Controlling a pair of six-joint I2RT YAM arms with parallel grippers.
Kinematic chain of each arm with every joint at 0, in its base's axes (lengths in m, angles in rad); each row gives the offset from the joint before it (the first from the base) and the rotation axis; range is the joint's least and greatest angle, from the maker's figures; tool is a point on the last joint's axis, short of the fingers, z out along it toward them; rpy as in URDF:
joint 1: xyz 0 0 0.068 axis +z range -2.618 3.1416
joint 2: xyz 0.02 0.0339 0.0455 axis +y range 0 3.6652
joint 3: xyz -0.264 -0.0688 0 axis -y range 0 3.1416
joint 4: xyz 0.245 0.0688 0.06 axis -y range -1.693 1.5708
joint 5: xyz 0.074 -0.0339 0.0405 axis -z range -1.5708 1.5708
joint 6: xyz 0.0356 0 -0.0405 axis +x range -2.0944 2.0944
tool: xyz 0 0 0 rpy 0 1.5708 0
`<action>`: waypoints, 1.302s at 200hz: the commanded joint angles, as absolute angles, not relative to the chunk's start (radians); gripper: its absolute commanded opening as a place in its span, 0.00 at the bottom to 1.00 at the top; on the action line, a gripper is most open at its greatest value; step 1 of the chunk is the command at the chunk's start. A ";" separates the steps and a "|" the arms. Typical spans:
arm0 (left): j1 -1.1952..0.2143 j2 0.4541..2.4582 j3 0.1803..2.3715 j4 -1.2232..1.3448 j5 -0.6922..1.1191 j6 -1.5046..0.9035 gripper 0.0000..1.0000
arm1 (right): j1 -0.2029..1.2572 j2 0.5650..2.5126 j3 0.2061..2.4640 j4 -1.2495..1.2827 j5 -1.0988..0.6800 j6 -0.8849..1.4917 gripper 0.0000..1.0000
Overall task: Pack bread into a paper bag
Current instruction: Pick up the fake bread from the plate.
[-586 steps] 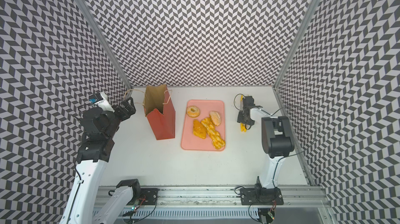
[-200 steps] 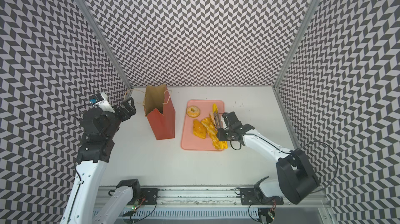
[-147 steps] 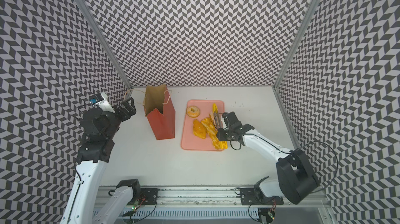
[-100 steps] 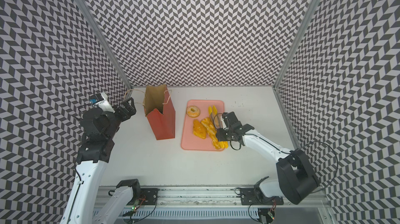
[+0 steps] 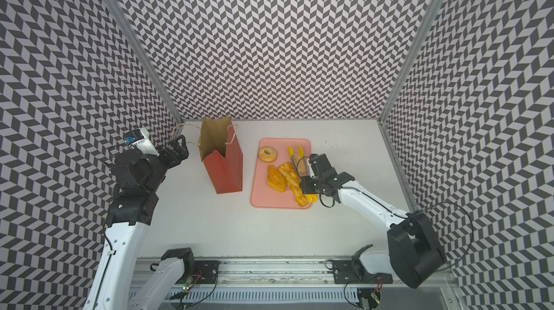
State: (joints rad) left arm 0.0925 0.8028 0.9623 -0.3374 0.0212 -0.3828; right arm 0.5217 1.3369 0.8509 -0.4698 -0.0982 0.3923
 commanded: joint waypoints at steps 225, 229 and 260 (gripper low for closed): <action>0.100 0.787 0.953 -0.324 0.034 -0.372 0.97 | 0.529 1.436 0.825 -0.426 -0.032 0.421 0.54; 0.100 0.789 0.954 -0.324 0.034 -0.371 0.97 | 0.528 1.439 0.825 -0.427 -0.032 0.420 0.55; 0.100 0.789 0.953 -0.322 0.037 -0.371 0.97 | 0.529 1.456 0.828 -0.432 -0.038 0.420 0.55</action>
